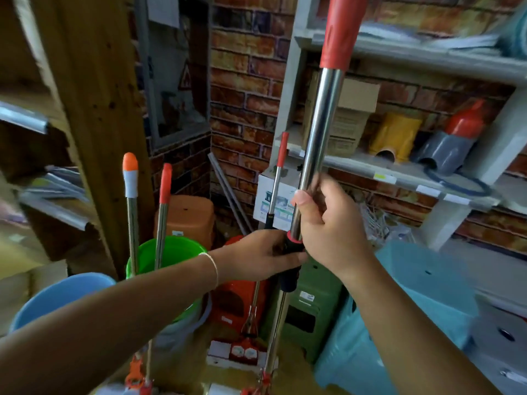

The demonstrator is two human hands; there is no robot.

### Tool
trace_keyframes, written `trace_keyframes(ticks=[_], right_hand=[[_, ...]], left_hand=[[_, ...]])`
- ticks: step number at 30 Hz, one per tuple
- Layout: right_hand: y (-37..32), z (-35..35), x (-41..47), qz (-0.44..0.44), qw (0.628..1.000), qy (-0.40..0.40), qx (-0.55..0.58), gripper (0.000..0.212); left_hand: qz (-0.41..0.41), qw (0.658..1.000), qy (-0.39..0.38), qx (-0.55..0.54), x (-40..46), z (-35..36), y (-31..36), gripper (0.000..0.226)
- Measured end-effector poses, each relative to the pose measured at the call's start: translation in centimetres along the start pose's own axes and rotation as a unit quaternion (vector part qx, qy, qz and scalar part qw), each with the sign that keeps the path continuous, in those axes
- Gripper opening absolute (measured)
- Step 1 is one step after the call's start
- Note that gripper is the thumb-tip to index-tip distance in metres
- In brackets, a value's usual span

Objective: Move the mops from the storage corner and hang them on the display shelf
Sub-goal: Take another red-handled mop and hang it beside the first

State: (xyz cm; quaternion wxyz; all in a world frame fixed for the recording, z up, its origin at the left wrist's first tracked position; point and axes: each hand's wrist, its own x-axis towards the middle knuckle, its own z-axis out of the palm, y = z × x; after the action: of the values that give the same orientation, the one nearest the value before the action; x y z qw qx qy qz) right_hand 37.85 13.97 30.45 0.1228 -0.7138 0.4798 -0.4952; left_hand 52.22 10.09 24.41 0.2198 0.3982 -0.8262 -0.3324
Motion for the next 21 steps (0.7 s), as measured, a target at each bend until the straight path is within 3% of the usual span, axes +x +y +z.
trace_keyframes(ticks=[4, 8, 14, 21], right_hand=[[-1.6, 1.8, -0.7, -0.04, 0.995, -0.037, 0.086, 0.008], [-4.3, 5.0, -1.1, -0.073, 0.987, -0.066, 0.128, 0.004], [-9.5, 10.3, -1.4, -0.084, 0.965, -0.143, 0.201, 0.004], [-17.6, 19.7, -3.2, -0.114, 0.937, -0.199, 0.265, 0.004]], left_hand=[[-0.041, 0.998, 0.047, -0.013, -4.2, -0.5, 0.2, 0.025], [-0.089, 0.993, 0.078, -0.005, -8.8, -2.1, -0.8, 0.042], [-0.117, 0.985, 0.128, -0.008, -16.1, -5.7, -1.7, 0.011], [-0.168, 0.963, 0.208, 0.041, -27.3, -10.8, -5.1, 0.048]])
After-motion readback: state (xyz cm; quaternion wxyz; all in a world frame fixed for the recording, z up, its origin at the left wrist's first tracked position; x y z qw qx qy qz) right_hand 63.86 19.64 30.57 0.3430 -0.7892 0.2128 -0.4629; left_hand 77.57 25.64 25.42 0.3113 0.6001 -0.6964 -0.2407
